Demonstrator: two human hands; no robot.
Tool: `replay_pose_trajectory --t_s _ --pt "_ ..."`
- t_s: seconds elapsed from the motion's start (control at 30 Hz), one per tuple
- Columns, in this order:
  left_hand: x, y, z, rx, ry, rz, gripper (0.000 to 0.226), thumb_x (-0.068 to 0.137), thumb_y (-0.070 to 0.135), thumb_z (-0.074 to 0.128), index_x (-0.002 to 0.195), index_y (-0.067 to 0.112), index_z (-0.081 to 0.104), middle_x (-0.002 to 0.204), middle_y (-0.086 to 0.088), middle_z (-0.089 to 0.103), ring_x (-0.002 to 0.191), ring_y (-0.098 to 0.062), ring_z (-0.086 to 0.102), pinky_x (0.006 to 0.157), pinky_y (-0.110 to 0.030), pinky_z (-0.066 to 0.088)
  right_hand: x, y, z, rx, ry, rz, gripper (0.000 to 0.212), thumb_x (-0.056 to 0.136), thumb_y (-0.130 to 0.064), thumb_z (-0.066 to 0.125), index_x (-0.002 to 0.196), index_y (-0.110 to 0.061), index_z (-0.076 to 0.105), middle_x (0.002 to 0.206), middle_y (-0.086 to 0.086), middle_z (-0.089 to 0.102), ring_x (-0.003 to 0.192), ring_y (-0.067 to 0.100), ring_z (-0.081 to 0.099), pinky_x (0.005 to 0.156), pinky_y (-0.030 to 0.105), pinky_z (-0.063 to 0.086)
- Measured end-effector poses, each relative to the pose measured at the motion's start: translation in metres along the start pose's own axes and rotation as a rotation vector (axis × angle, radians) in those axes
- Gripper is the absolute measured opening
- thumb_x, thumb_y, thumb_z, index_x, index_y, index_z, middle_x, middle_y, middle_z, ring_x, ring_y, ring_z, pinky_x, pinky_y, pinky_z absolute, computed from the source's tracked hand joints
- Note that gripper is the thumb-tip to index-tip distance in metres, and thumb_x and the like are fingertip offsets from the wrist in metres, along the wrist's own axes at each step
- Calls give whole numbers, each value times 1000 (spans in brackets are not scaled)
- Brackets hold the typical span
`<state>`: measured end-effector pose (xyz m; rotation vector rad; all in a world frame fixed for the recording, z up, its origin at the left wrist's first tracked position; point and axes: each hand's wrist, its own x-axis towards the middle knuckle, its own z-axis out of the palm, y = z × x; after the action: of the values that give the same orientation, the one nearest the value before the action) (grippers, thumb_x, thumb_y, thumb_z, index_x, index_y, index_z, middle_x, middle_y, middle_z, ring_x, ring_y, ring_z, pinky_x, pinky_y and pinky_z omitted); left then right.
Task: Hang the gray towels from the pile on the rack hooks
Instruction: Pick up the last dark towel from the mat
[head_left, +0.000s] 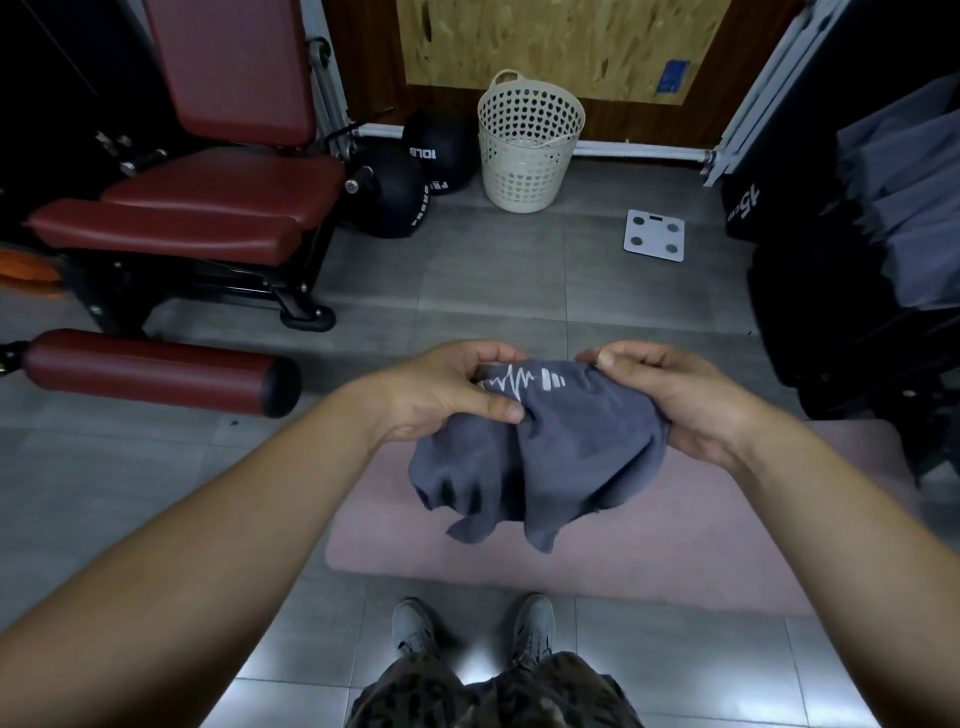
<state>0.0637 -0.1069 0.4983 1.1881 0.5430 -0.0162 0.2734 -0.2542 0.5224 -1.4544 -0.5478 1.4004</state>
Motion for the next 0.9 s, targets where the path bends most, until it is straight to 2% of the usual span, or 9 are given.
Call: replay_pose_trajectory --t_s 0.13,0.27,0.33,0.43,0.53,0.63,0.7,0.8,0.9 --pt "6 -4 10 93 167 6 26 81 18 79 106 15 71 105 -7 74 99 -19 69 91 -34 52 -2 -5 7 45 47 10 29 79 -23 71 97 -1 70 88 13 73 81 21 69 69 26 59" --pt "11 -4 29 356 430 97 60 85 38 76 140 32 52 145 8 48 128 -3 48 103 -18 37 2 -9 16 233 127 35 44 86 -20 69 119 8 64 106 23 70 93 28 69 81 32 61" --pt "9 -4 42 379 364 159 71 76 46 82 138 38 47 142 17 47 124 7 48 97 -9 38 5 -9 22 287 151 48 30 93 -14 65 116 5 65 103 22 70 90 27 70 81 33 61" --pt "18 -7 60 373 264 132 69 73 40 87 130 27 49 123 14 64 112 2 61 95 -20 51 9 -13 34 311 165 34 13 93 -12 65 97 1 67 90 16 72 84 23 71 80 32 62" --pt "28 -7 61 291 408 155 54 80 41 77 126 20 58 115 6 72 108 -7 67 100 -35 53 11 -16 32 334 196 -112 32 80 -26 73 101 -3 63 89 14 65 85 21 67 71 32 62" --pt "31 -1 54 125 538 206 31 91 33 71 116 16 66 107 0 76 101 -11 71 97 -34 55 9 5 14 83 246 -188 67 60 -57 83 104 -13 60 97 7 61 92 18 63 68 35 58" --pt "31 12 51 -17 582 225 25 93 30 69 111 13 67 103 -4 76 98 -13 72 93 -32 56 7 28 7 -75 132 -81 77 55 -68 85 107 -16 63 101 5 69 93 22 67 75 39 57" --pt "33 29 51 -108 589 236 22 94 28 68 107 11 68 101 -9 77 96 -19 74 88 -32 59 6 51 10 -347 -29 -43 49 81 -51 76 111 -13 69 105 7 76 99 21 72 88 41 56" --pt "34 35 50 -118 620 223 26 93 31 69 110 12 65 95 -3 77 90 -14 75 81 -27 59 8 56 18 -385 96 -149 34 91 -41 70 102 -9 71 98 14 76 91 23 72 87 51 58"
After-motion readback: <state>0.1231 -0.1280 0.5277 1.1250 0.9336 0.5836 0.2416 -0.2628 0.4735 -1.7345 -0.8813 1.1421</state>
